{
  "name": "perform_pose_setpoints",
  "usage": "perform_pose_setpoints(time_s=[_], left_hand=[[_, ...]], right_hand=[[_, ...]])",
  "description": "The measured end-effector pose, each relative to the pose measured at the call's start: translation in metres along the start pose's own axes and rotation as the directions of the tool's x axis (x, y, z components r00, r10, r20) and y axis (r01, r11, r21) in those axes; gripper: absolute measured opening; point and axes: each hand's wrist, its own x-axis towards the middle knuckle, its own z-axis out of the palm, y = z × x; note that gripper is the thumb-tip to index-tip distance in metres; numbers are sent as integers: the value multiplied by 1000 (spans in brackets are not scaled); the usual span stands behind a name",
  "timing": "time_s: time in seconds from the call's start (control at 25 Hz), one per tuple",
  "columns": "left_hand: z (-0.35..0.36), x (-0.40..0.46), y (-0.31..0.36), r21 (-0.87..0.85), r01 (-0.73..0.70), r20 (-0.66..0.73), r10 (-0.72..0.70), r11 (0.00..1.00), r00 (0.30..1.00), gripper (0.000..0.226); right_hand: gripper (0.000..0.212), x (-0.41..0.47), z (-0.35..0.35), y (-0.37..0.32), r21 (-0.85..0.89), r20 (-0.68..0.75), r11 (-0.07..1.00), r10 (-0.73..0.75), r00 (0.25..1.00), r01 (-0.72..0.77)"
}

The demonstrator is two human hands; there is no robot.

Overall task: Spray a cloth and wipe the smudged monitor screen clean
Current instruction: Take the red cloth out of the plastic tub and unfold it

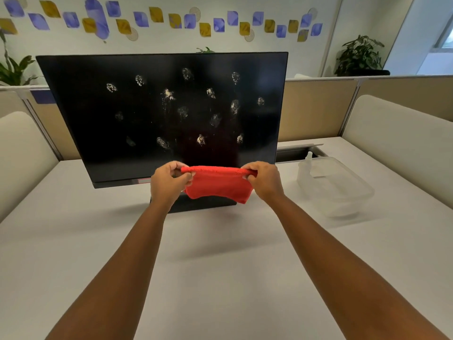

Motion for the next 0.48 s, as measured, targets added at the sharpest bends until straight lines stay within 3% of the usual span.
perform_pose_setpoints(time_s=[0.08, 0.16, 0.24, 0.28, 0.36, 0.4, 0.44, 0.48], left_hand=[[-6, -9, -17, 136, 39, 163, -61, 990, 985, 14], [-5, -24, -35, 286, 59, 372, -167, 956, 913, 14], [-1, -42, -52, 390, 58, 568, -290, 919, 771, 14], [-1, -50, -59, 420, 78, 655, -362, 904, 663, 13], [-6, -56, -68, 446, 123, 764, -449, 886, 463, 8], [-6, -54, -68, 423, 156, 778, -446, 893, 443, 4], [-4, -51, -68, 375, 184, 748, -414, 909, 519, 7], [3, -47, -68, 327, 191, 649, -366, 926, 667, 14]], right_hand=[[21, -11, 5, 17, -48, 174, 999, 29, 984, -21], [22, -29, 10, 37, -99, 340, 994, 66, 938, -34], [25, -51, 15, 56, -121, 472, 992, 95, 877, -42], [26, -61, 15, 65, -134, 560, 990, 104, 822, -34], [26, -71, 11, 76, -141, 741, 990, 114, 662, -12], [24, -71, 9, 79, -119, 795, 991, 127, 593, -52], [22, -69, 9, 79, -80, 804, 990, 134, 580, -117], [20, -67, 13, 77, -36, 749, 983, 144, 646, -178]])
